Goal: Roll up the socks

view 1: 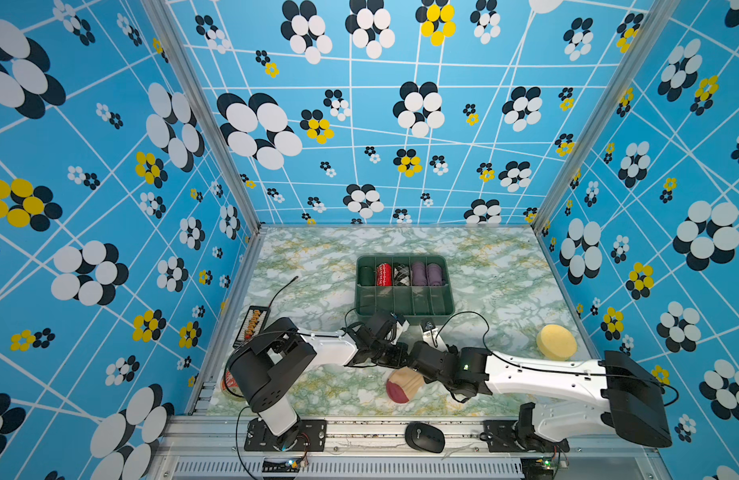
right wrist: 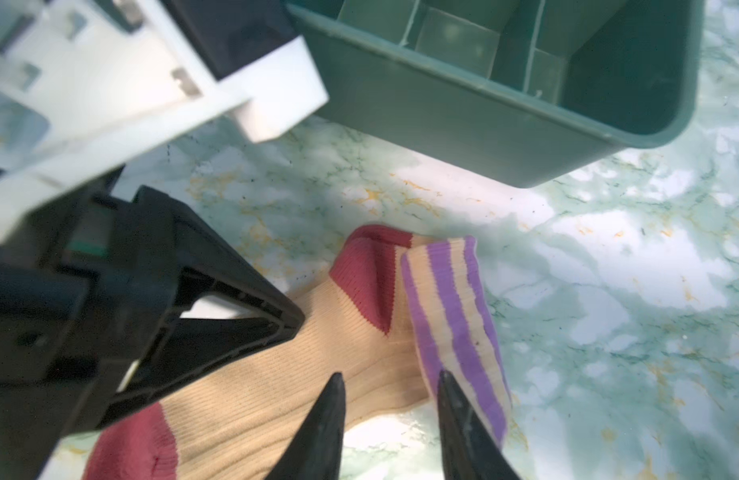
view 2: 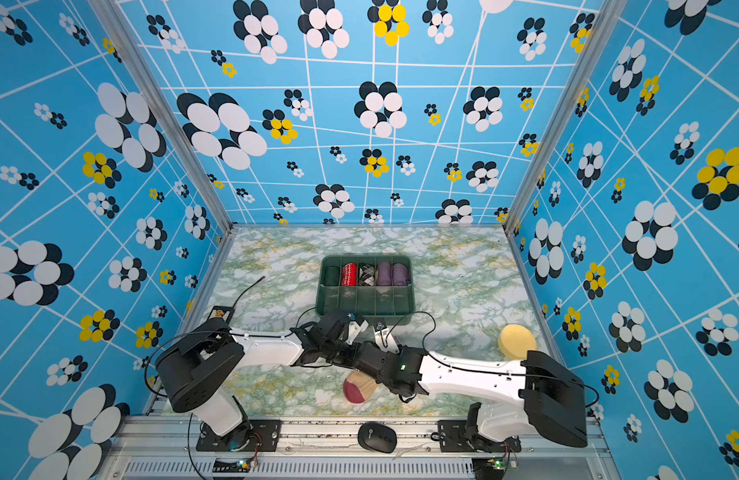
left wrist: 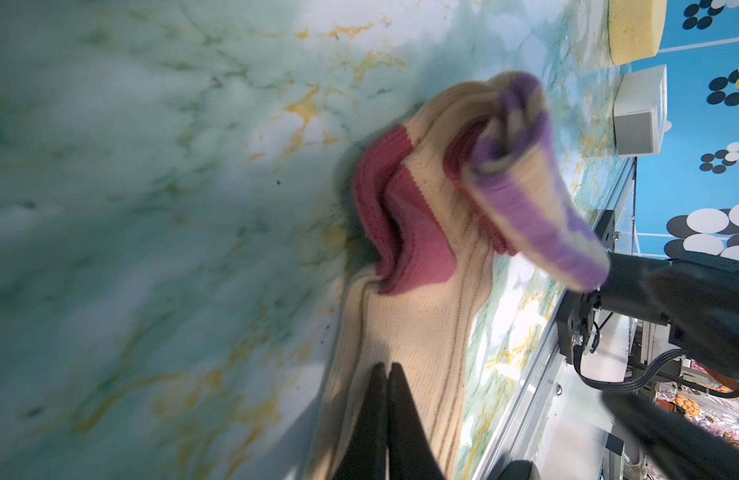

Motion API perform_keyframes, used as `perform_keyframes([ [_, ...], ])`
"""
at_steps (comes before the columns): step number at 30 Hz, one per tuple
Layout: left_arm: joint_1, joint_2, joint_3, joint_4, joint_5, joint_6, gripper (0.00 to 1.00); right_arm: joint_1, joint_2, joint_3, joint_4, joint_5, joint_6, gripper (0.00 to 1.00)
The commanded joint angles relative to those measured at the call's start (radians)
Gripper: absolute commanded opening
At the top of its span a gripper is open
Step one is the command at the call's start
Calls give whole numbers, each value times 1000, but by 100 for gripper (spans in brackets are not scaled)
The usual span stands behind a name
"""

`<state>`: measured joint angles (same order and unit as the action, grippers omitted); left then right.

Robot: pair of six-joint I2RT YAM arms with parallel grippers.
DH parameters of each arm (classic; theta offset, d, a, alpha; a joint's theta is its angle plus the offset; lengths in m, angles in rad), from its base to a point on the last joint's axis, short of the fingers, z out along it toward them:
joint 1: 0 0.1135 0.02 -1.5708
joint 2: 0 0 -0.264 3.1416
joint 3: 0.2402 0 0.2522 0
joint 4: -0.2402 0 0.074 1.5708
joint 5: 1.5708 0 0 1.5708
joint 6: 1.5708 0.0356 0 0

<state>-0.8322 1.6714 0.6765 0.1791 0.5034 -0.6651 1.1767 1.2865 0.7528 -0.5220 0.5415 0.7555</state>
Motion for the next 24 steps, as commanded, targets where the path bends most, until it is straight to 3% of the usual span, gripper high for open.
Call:
perform_keyframes([
  [1,8,-20,18,-42,-18,2,6,-86,-71,-65,-5,-22,45,36],
  [11,0,-17,71,-124,-24,37,6,-251,-220,-143,-48,-36,29,34],
  [20,-73,-97,111,-285,-87,71,6,-465,-218,-187,39,-271,-88,35],
  [24,-135,-105,126,-342,-124,68,5,-513,-241,-190,58,-341,-130,36],
])
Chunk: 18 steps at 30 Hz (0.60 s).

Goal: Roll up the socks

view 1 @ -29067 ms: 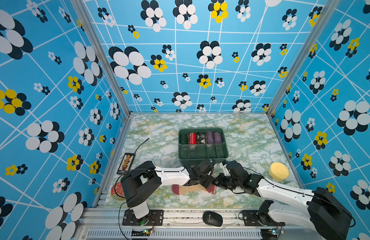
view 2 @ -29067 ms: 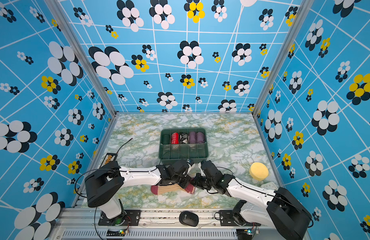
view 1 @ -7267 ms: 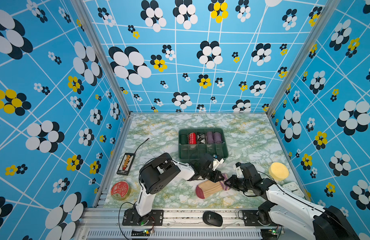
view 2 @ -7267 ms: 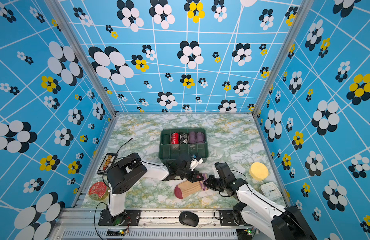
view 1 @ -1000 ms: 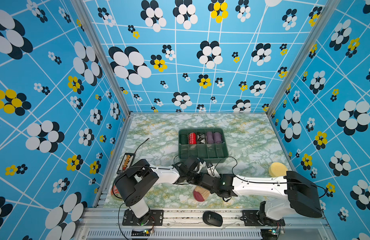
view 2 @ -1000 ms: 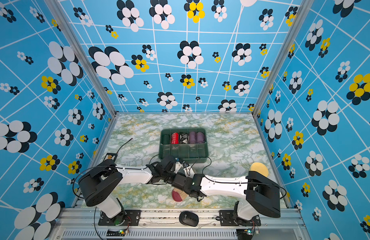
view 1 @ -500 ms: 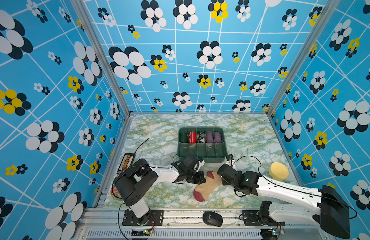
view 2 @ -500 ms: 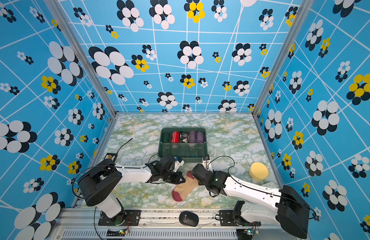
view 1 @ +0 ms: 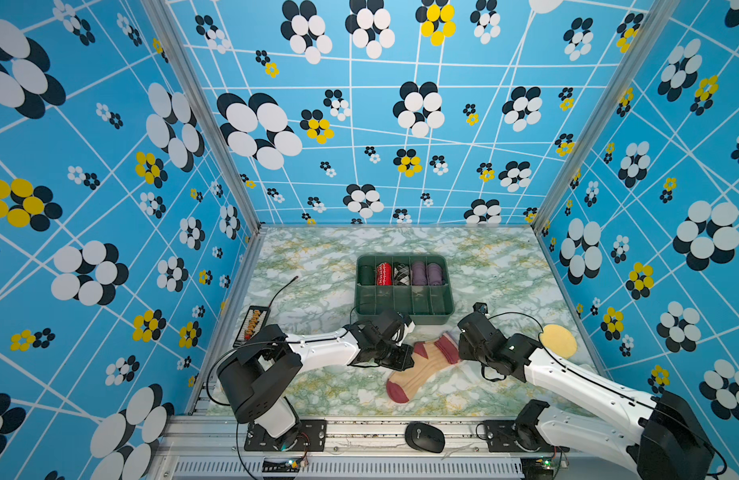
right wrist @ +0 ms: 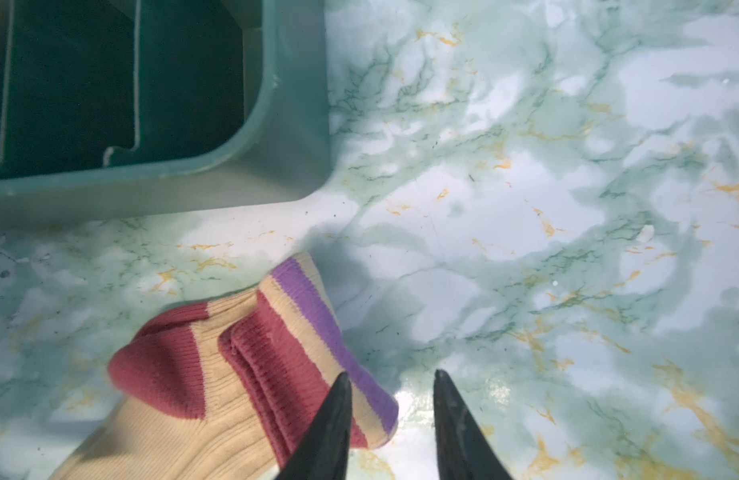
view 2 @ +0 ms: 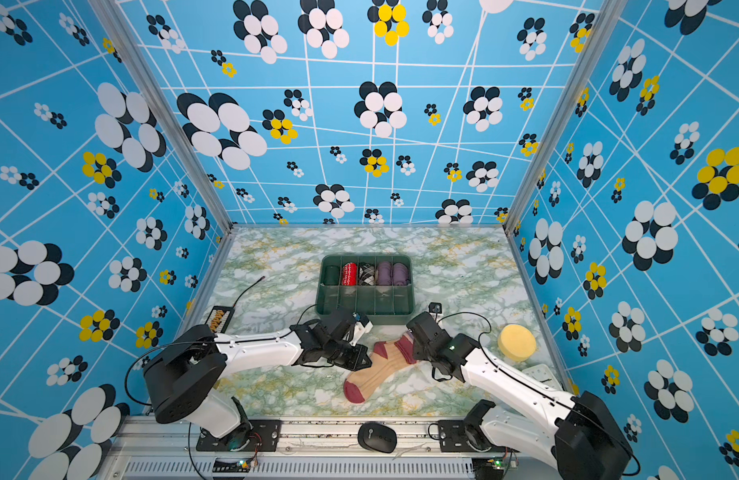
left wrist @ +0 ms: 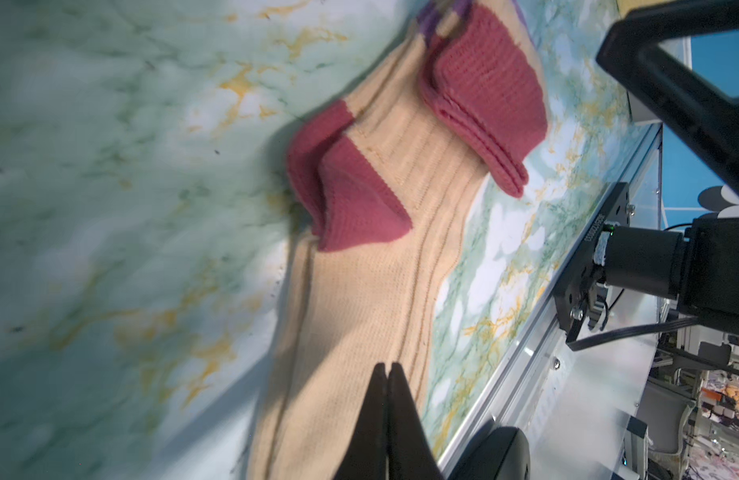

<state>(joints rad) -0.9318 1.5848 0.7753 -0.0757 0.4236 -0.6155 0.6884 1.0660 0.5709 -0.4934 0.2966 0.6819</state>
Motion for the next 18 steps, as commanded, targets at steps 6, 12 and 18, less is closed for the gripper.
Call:
perform_keyframes([
  [6,-73,25,17,-90,-131,-5,5,-67,-1,-2,53,-176,-124,37],
  [12,-65,36,8,-117,-210,-3,5,-93,46,-1,79,-203,-163,37],
  [18,-39,65,0,-133,-212,15,5,-104,91,-2,124,-232,-184,38],
])
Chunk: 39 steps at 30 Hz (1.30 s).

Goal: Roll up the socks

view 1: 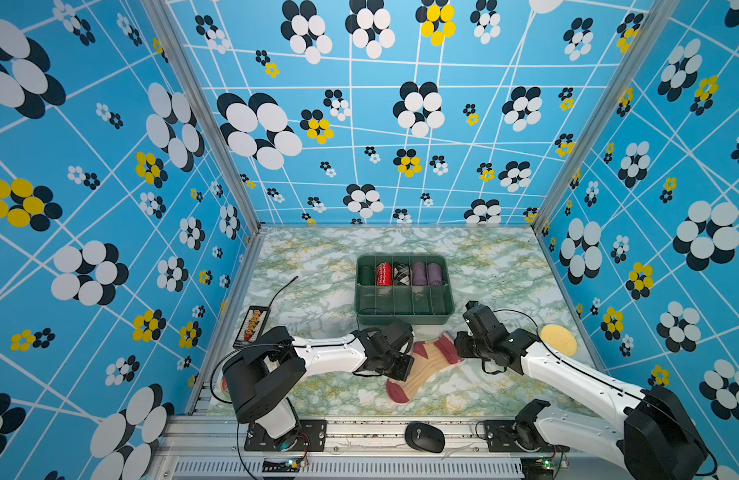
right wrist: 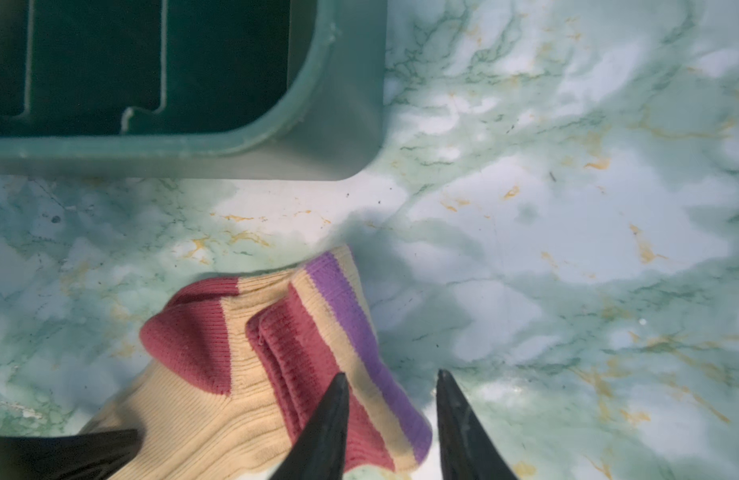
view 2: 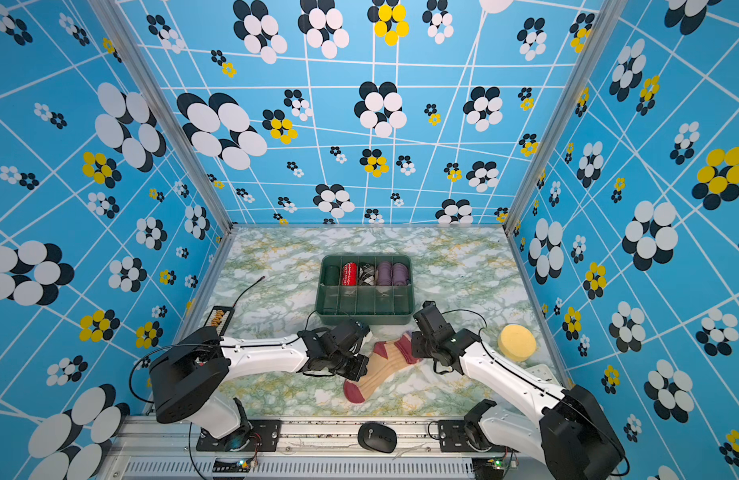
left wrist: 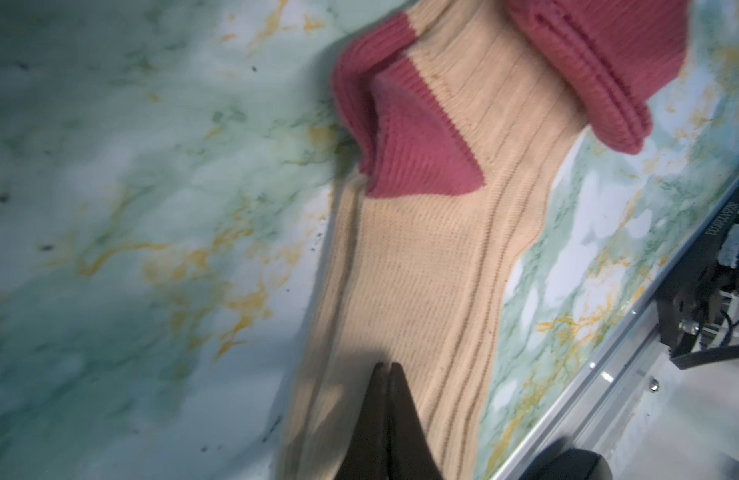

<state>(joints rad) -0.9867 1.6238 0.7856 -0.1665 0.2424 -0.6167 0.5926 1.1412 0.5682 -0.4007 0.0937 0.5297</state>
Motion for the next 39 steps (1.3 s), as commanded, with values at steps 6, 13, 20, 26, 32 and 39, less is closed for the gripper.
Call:
perform_keyframes([
  [6,34,48,-22,-42,-25,25,4,-13,47,-5,67,-58,-43,38],
  [13,93,55,-29,-72,-46,74,4,-18,38,-6,56,-56,-43,39],
  [20,178,46,-17,-111,-67,149,4,-22,-50,-24,24,-53,-7,41],
  [26,188,0,31,-138,-73,176,4,-43,-53,-6,-54,2,22,37],
  [32,126,-103,134,-147,-80,154,5,-57,1,-1,-46,16,39,29],
  [39,58,-15,261,-66,-14,121,4,-78,15,-28,20,-21,40,25],
])
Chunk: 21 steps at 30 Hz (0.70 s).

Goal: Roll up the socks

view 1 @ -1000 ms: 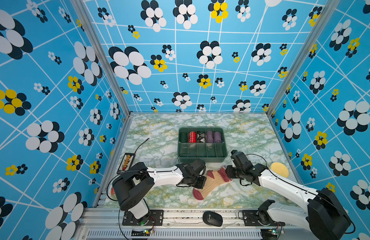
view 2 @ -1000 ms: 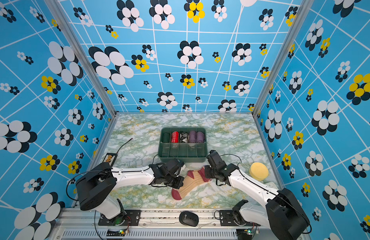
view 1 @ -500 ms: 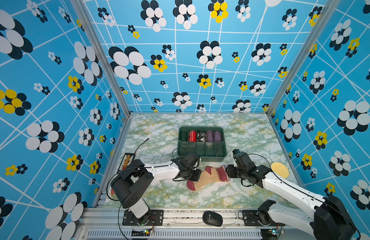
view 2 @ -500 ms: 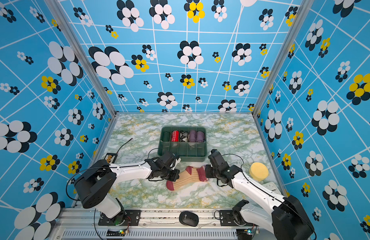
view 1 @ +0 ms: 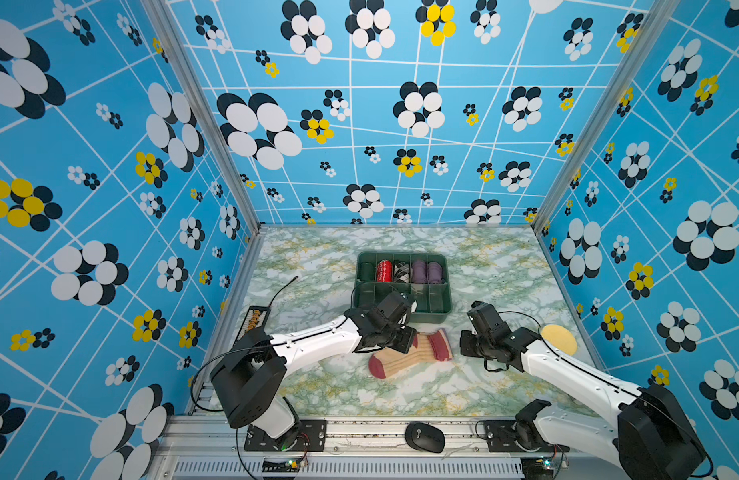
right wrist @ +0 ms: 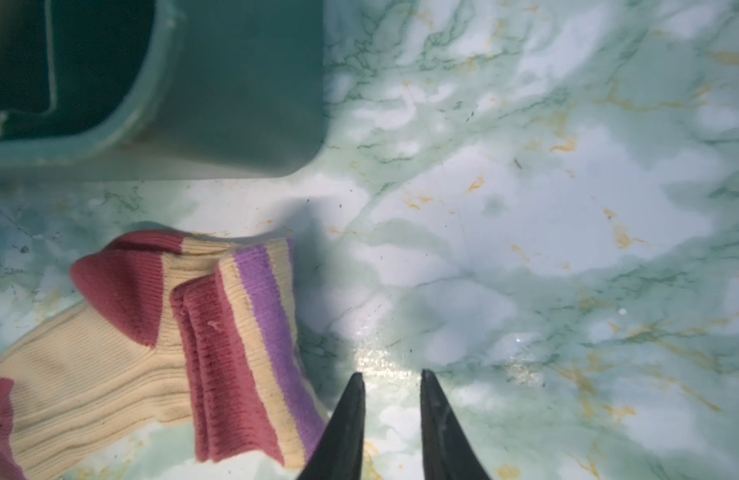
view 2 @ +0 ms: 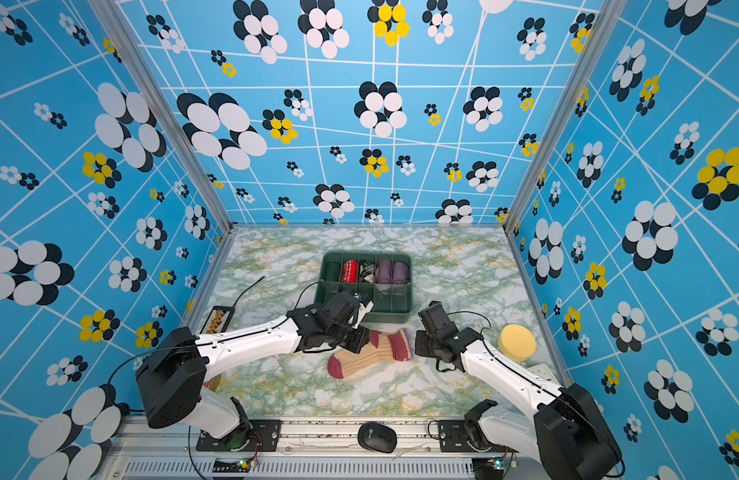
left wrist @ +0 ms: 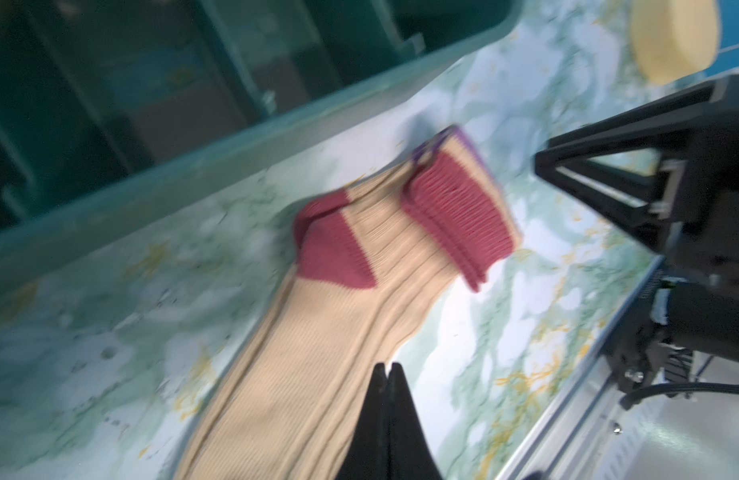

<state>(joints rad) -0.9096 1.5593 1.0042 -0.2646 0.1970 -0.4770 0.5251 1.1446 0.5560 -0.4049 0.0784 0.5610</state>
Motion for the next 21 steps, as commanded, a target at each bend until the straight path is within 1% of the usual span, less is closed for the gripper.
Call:
perform_keyframes([
  [1,-27,74,56,44,38,-23,4,-12,16,-17,28,-11,8,25],
  [5,-63,174,125,71,60,-34,4,-20,49,-24,59,-28,1,24],
  [9,-83,238,172,79,77,-42,4,-26,71,-30,88,-44,-2,24],
  [16,-88,288,197,68,81,-44,4,-30,98,-33,126,-78,-9,23],
  [19,-86,289,200,52,65,-38,4,-31,104,-34,135,-93,-9,23],
  [21,-83,301,200,30,33,-25,4,-32,107,-33,133,-100,-9,23],
])
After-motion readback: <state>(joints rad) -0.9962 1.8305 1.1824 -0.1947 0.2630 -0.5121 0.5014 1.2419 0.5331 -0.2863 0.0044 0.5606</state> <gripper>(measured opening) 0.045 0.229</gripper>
